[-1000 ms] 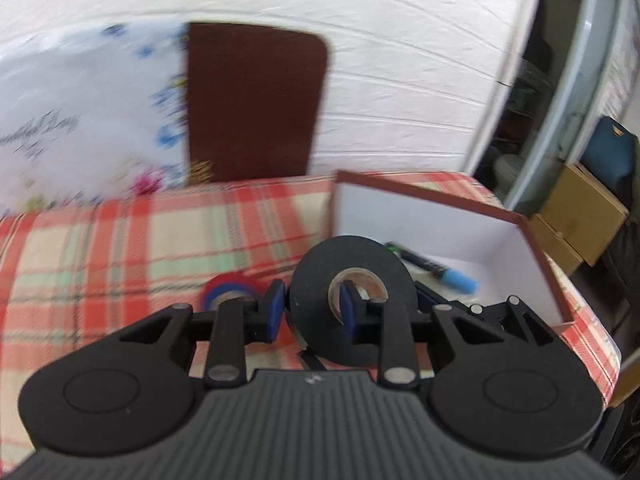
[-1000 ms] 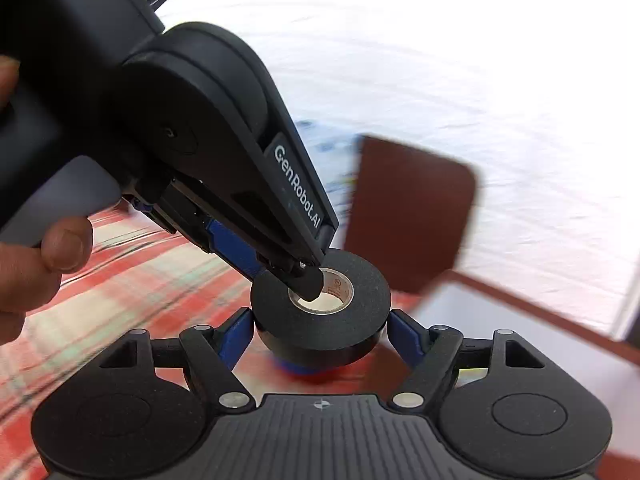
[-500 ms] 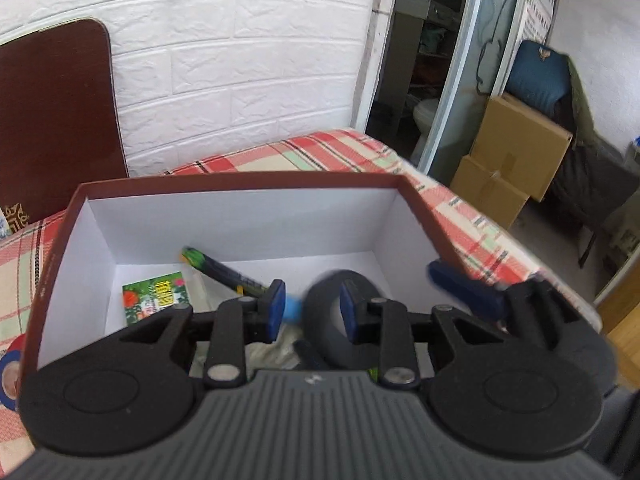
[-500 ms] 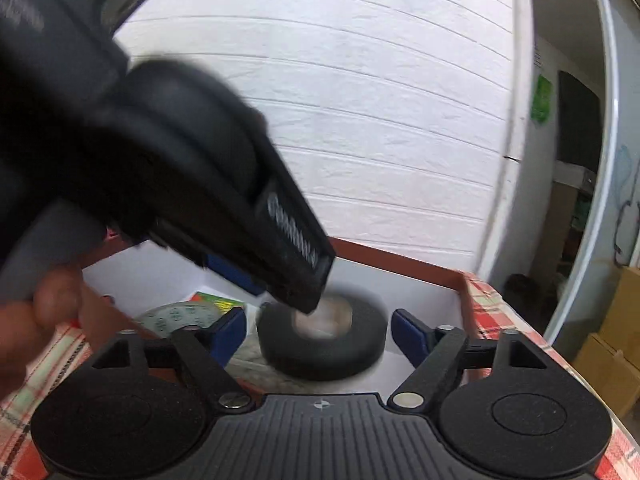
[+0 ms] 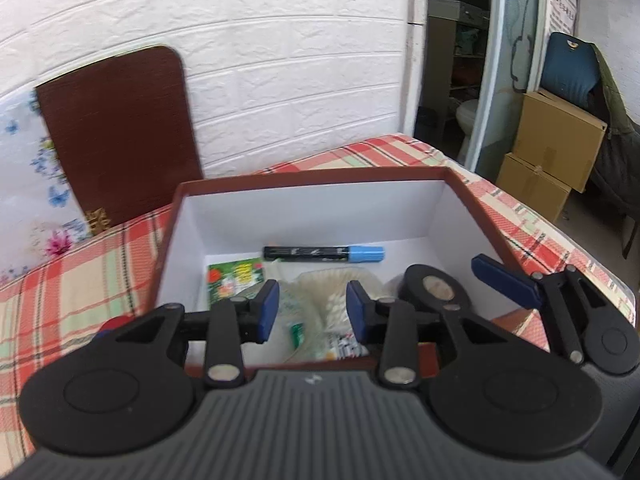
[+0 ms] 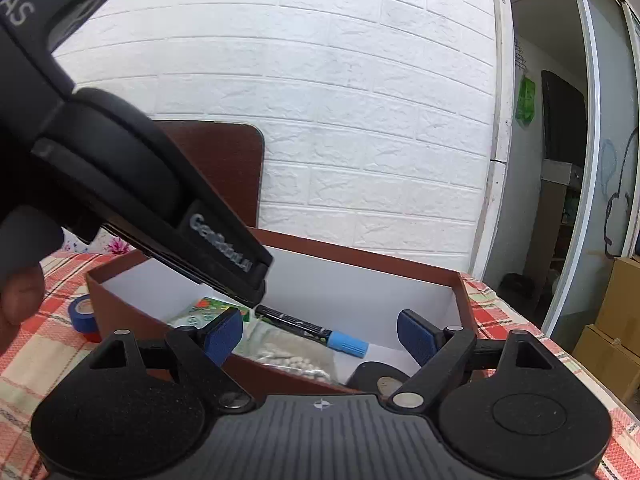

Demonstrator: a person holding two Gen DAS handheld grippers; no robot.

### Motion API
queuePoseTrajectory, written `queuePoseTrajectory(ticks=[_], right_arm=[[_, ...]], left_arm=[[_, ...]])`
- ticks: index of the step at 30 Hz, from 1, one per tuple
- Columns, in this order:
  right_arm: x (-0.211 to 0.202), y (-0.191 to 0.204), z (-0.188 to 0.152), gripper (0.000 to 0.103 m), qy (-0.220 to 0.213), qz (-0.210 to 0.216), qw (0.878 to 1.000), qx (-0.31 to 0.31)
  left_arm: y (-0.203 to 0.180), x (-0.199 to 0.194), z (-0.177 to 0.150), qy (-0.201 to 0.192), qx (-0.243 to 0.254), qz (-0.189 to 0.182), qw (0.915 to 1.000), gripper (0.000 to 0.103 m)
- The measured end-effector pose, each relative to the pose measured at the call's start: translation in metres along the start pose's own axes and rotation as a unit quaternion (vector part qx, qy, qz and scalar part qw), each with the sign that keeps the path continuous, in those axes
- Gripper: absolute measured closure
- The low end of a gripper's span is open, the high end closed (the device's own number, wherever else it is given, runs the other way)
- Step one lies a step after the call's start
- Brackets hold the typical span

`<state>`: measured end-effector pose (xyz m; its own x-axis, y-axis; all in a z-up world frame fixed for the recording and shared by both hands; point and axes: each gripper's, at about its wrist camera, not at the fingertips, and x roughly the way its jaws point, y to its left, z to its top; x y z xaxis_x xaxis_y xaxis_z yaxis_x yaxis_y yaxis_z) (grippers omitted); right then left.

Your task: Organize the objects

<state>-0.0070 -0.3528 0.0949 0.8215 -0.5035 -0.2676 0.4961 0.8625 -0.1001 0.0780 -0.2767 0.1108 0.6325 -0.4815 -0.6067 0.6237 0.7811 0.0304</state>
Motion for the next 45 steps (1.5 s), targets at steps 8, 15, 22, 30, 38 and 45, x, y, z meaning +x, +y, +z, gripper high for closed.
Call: queuePoseTrajectory(ticks=[8,15,22,30,38,45], right_arm=[[-0.036,0.011,-0.003,0.019,0.002,0.025,0.999,0.026],[-0.038,0.030,-0.002,0.019,0.015,0.054,0.997,0.056],[-0.057,0.066,-0.001,0.019,0.036,0.078,0.994,0.073],[-0.054,0.097,-0.002,0.019,0.054,0.101,0.992,0.060],[-0.041,0.133,-0.003,0.019,0.073,0.134,0.988,0.032],[0.000,0.172,-0.001,0.018,0.077,0.161,0.984,0.008]], left_arm=[[0.039,-0.030,-0.026,0.001,-0.024,0.050,0.9985,0.060],[0.074,-0.046,-0.052,0.011,-0.055,0.088,0.9945,0.060],[0.106,-0.054,-0.076,0.023,-0.076,0.122,0.9893,0.058],[0.140,-0.061,-0.096,0.031,-0.106,0.155,0.9817,0.053],[0.176,-0.066,-0.123,0.049,-0.146,0.177,0.9721,0.050],[0.210,-0.098,-0.163,0.077,-0.201,0.234,0.9482,0.049]])
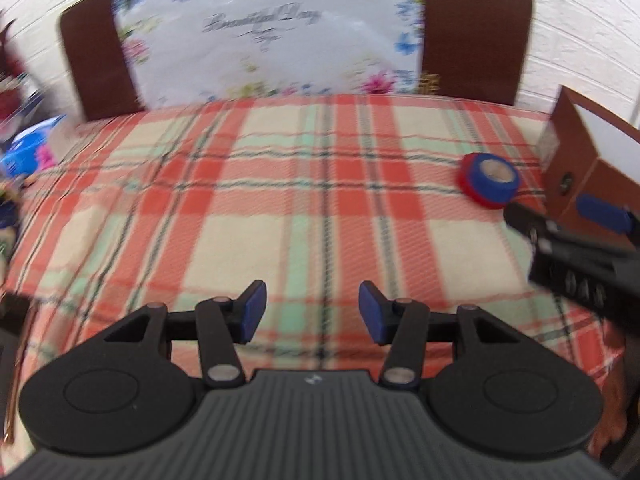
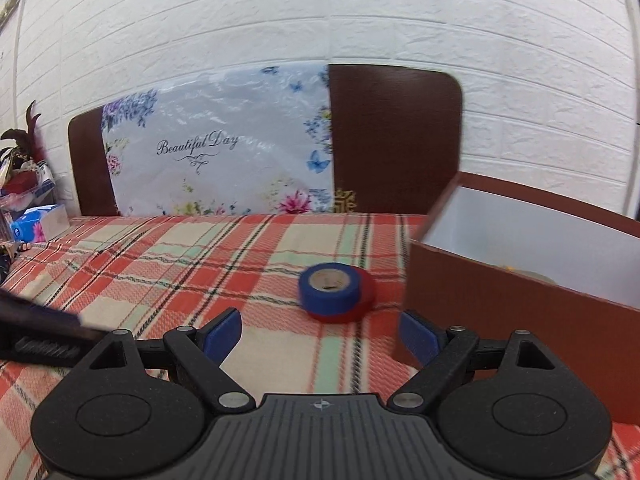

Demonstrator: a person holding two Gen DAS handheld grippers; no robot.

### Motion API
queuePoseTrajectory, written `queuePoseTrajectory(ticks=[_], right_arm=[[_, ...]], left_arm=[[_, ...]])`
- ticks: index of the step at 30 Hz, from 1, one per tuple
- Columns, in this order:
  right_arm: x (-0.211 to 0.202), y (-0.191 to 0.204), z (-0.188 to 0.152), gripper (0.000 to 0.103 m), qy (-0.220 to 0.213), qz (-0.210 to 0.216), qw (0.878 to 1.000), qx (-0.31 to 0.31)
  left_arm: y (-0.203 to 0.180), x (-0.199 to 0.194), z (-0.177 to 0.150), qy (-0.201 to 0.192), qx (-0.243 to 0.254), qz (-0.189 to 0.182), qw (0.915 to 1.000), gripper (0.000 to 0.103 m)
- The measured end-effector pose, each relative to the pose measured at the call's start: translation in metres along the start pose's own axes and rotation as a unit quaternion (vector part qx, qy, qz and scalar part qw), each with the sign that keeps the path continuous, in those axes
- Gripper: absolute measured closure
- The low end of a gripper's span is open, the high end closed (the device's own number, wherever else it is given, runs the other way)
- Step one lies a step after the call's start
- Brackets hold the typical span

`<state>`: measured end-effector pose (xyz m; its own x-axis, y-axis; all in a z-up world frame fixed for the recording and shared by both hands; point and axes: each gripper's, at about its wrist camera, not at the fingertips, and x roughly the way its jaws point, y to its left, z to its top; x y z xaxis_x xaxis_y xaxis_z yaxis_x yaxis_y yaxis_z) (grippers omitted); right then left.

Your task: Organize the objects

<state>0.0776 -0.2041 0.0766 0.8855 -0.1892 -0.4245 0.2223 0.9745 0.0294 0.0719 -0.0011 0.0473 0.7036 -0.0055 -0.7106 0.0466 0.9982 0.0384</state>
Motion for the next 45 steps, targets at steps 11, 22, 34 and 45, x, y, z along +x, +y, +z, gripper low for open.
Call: queuePoseTrajectory(ticks=[11,22,34,45], right_arm=[[0.089,0.013,0.029,0.013,-0.025,-0.050,0.998,-0.018],[0.108,-0.005,0.030,0.018,-0.021,-0.091,0.995,0.045],[0.100,-0.040,0.027,0.008,-0.006,-0.085,0.992,0.088],[0.088,0.023,0.009,0.006,0.009,0.027,0.996,-0.088]], left_arm=[[0.059,-0.014,-0.017,0.013,-0.062,0.057,0.9964,0.046],[0.078,-0.004,-0.025,0.027,-0.084,0.061,0.9943,0.046],[0.068,0.010,-0.019,0.021,-0.073,0.034,0.9966,0.046],[0.062,0.031,-0.017,0.031,-0.071,0.009,0.9969,0.045]])
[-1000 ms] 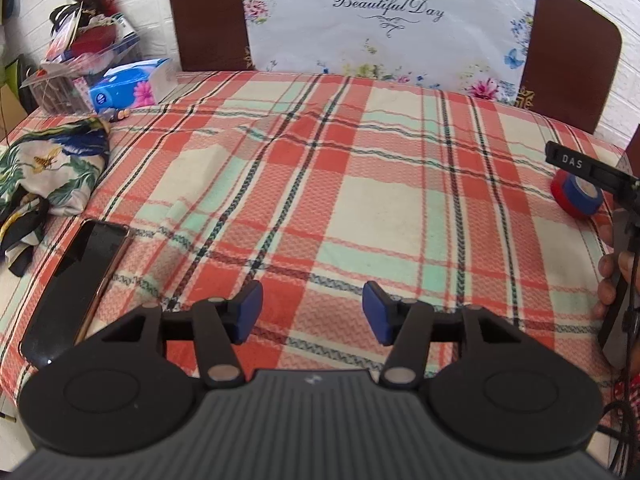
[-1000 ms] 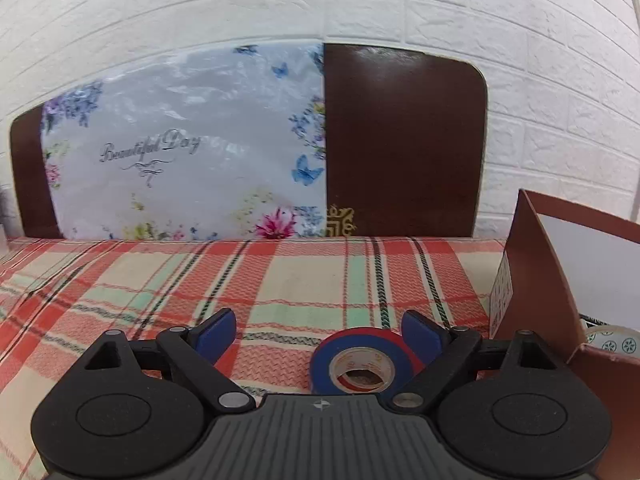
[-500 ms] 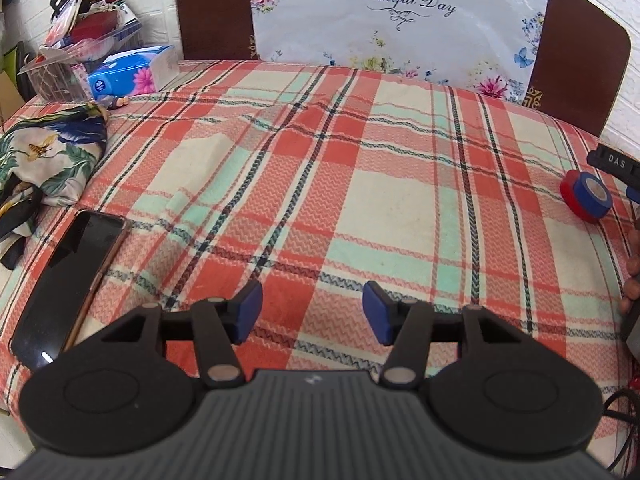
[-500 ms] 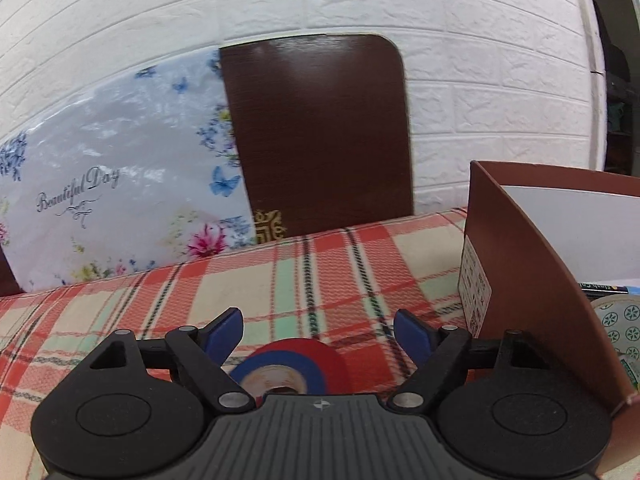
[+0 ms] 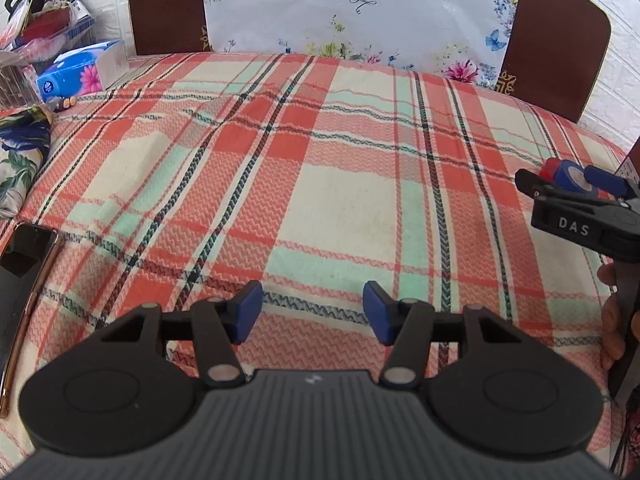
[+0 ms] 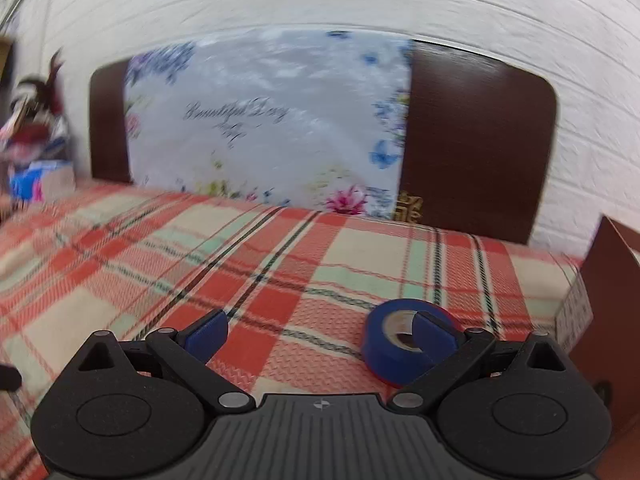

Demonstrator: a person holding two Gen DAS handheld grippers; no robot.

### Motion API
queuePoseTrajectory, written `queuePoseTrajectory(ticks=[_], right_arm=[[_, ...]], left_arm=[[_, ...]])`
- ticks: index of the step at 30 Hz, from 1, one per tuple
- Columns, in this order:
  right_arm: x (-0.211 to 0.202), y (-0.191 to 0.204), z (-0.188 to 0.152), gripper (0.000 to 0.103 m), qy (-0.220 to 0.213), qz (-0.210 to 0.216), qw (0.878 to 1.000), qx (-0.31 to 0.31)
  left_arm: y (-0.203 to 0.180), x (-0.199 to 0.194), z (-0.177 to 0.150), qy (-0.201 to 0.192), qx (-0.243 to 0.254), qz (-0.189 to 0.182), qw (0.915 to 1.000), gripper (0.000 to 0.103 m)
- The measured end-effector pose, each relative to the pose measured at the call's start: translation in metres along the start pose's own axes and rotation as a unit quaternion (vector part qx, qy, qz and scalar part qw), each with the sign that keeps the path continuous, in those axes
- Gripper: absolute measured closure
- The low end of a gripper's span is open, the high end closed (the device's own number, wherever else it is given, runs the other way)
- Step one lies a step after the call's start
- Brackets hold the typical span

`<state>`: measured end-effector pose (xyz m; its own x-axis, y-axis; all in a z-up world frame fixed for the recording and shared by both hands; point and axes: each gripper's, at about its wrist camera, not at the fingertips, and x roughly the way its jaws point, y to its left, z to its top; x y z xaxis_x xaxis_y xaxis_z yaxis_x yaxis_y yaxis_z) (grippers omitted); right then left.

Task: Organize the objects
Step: 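Grasp the blue electrical tape roll with the right gripper, then close the left gripper on the blue tape while the right gripper holds it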

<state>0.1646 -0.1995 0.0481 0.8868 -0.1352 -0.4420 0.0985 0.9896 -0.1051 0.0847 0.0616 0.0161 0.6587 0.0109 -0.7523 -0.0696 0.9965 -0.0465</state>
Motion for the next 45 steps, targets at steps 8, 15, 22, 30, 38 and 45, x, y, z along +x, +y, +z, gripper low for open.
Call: queuePoseTrajectory(ticks=[8,15,22,30,38,45], right_arm=[[0.014,-0.032,0.001,0.005,0.010,-0.112,0.994,0.005],[0.015,-0.056,-0.011,0.038,0.047,-0.058,0.995,0.072],[-0.024,-0.029,-0.028,0.047,0.055,-0.011,0.998,0.030],[-0.088,0.002,-0.060,0.046,0.075,0.086,0.993,-0.003],[-0.110,-0.003,-0.075,0.029,0.070,0.081,0.994,0.015],[-0.105,-0.006,-0.074,0.029,0.065,0.083,0.994,0.013]], left_arm=[[-0.006,0.004,0.004,-0.004,0.009,-0.009,0.9999,0.045],[-0.006,-0.003,0.005,-0.009,0.001,-0.007,0.9999,0.045],[-0.022,-0.015,0.005,-0.017,0.009,-0.031,0.9993,0.045],[-0.068,-0.024,0.016,-0.018,0.043,-0.091,0.9948,0.045],[-0.118,-0.021,0.008,0.011,0.098,-0.143,0.9847,0.046],[-0.134,-0.001,0.002,0.053,0.109,-0.152,0.9809,0.055]])
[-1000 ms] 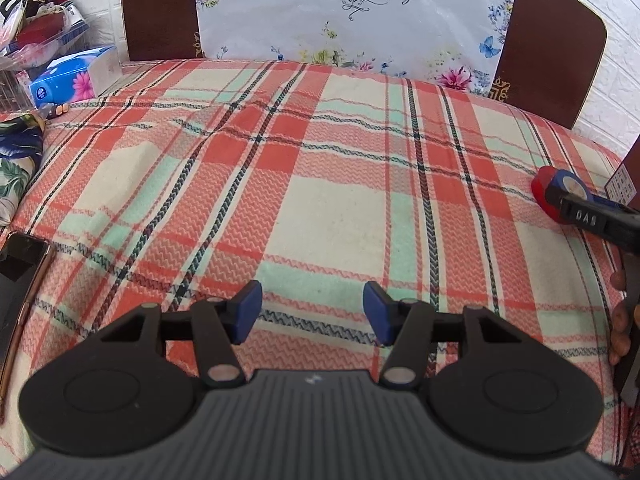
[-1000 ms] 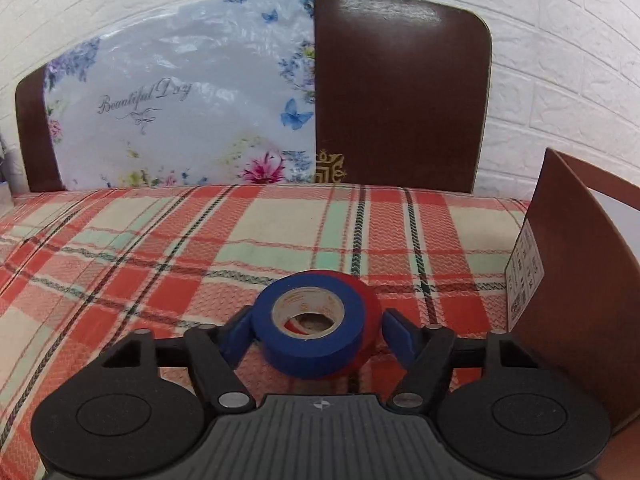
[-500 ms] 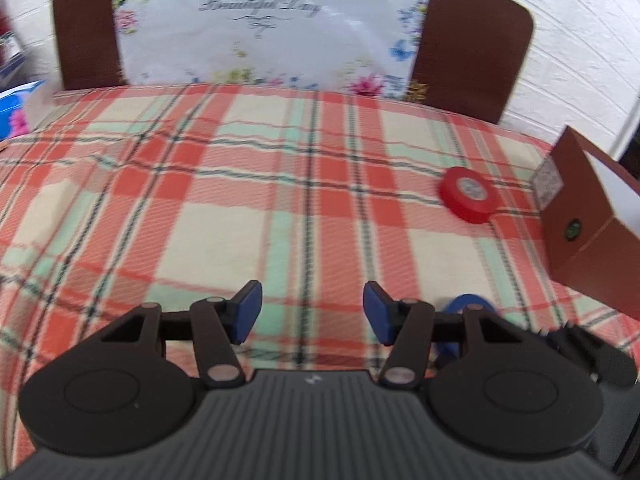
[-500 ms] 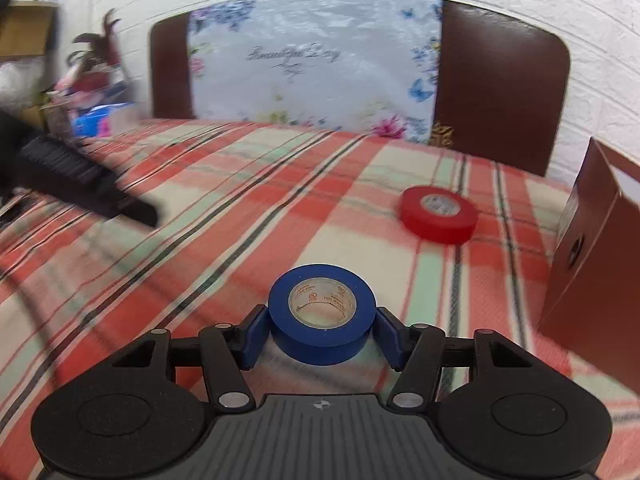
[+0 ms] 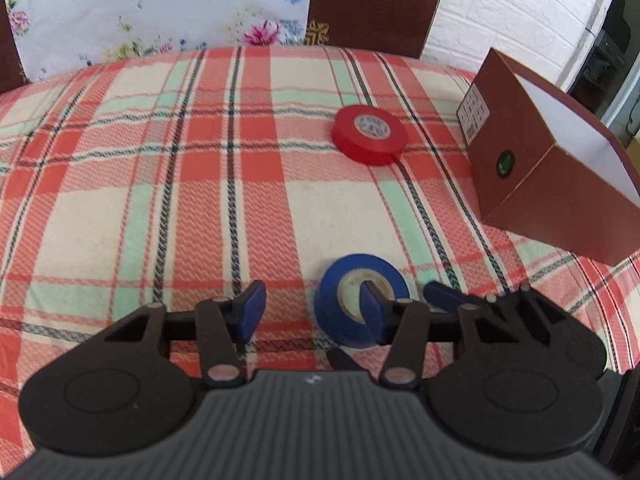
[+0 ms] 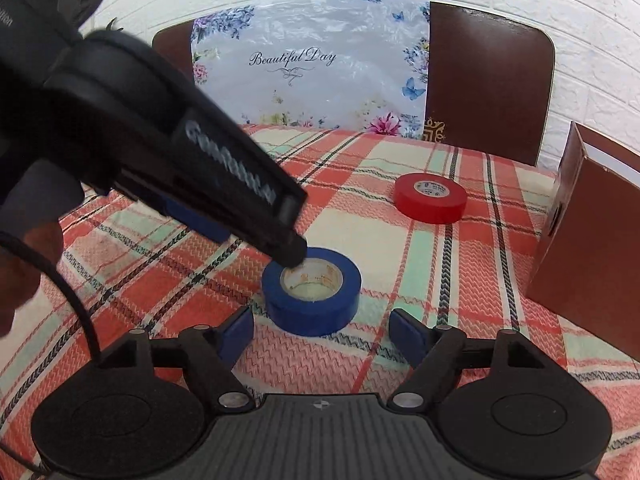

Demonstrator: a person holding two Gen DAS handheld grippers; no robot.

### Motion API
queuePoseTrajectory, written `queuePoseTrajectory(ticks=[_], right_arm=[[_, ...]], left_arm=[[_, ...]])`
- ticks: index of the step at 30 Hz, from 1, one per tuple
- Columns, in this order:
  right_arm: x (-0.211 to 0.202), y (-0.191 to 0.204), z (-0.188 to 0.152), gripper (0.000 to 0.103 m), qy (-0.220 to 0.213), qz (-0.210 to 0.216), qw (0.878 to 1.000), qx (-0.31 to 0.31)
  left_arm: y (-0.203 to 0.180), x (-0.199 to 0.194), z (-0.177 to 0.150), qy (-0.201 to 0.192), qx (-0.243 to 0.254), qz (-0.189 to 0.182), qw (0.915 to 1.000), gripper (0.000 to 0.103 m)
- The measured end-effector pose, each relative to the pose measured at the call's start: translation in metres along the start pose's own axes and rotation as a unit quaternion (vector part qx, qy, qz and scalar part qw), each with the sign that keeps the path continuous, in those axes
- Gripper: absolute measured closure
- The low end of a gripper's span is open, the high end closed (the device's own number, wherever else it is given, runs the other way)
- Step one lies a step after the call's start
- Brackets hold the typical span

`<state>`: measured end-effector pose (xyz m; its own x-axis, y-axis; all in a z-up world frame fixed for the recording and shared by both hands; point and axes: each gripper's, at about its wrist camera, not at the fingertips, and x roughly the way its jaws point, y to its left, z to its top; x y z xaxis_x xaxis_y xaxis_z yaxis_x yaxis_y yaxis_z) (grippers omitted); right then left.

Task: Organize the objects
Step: 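Close the left gripper on the blue tape while the right gripper holds it, then carry the blue tape roll into the white box and release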

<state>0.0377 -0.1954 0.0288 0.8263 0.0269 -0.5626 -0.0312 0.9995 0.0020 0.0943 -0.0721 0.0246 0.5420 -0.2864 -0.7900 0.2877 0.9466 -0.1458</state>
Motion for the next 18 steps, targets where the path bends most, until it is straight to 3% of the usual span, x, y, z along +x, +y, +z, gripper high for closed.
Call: queuePoseTrajectory(ticks=[5,7,8,13,18], right_arm=[[0.007,-0.005,0.003,0.028,0.004,0.005,1.000,0.007],[0.009,-0.003,0.003,0.036,0.002,0.005,1.000,0.002],[0.009,-0.002,0.004,0.047,0.000,0.010,1.000,-0.002],[-0.002,-0.005,0.006,0.048,-0.030,0.017,0.999,0.005],[-0.028,-0.018,0.016,0.048,-0.096,-0.039,0.994,0.016]], left_arm=[[-0.001,0.009,-0.001,0.006,-0.005,-0.005,1.0000,0.070],[-0.002,0.010,0.000,0.010,-0.007,-0.019,0.9997,0.083],[-0.004,0.008,0.001,0.010,-0.005,-0.017,0.9998,0.083],[-0.024,-0.016,0.013,-0.028,0.043,-0.018,0.9985,0.084],[-0.064,-0.049,0.038,-0.087,0.103,-0.046,0.9898,0.084]])
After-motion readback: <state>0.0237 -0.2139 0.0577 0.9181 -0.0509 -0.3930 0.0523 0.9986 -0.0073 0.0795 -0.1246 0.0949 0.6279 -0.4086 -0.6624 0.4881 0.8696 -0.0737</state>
